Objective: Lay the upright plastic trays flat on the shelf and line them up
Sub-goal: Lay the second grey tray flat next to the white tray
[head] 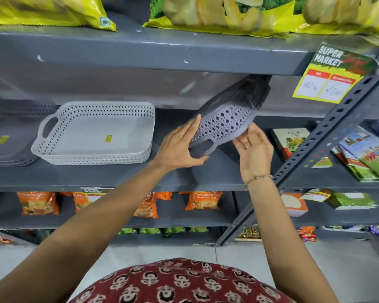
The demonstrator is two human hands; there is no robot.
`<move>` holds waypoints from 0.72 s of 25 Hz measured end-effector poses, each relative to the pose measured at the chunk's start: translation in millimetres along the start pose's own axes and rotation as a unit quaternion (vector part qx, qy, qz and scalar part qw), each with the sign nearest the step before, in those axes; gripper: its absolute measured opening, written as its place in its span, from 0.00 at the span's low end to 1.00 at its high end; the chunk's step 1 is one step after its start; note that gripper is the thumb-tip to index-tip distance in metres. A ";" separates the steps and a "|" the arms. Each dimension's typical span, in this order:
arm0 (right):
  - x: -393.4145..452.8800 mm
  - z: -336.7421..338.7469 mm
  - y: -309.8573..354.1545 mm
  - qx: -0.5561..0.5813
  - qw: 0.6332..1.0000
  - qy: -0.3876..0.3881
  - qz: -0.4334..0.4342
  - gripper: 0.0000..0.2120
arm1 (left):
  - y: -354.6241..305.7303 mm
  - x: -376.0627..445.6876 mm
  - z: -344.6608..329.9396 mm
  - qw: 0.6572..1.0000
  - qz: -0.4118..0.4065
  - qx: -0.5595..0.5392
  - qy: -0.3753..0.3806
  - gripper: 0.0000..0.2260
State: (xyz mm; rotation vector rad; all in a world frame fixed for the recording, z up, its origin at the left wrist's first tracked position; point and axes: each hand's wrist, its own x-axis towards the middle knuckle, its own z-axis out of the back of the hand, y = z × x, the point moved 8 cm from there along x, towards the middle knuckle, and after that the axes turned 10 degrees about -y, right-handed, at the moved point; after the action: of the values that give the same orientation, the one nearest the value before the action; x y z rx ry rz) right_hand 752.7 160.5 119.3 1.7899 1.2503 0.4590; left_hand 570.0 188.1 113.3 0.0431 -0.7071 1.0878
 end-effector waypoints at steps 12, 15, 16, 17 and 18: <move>80.1 28.6 -54.3 -0.733 0.592 0.234 0.240 0.24 | 65.8 -16.7 -33.4 0.842 0.417 -0.323 -0.117 0.26; 89.8 30.4 -53.2 -0.751 0.575 0.215 0.244 0.20 | 87.2 -30.4 -61.1 0.785 0.527 -0.322 -0.044 0.13; 89.9 26.5 -50.6 -0.752 0.568 0.215 0.256 0.19 | 86.1 -32.7 -63.6 0.789 0.536 -0.299 -0.011 0.13; 89.4 21.1 -48.6 -0.752 0.560 0.221 0.269 0.19 | 79.7 -31.9 -61.5 0.807 0.528 -0.265 0.017 0.15; 89.5 15.9 -46.1 -0.754 0.554 0.227 0.272 0.18 | 71.0 -26.0 -57.0 0.841 0.496 -0.214 0.029 0.20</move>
State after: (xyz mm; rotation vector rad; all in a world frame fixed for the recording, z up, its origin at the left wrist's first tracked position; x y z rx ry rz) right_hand 776.0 237.8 57.1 0.3740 0.0998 1.7563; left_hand 533.5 222.9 33.1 -0.8248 -0.9280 1.8716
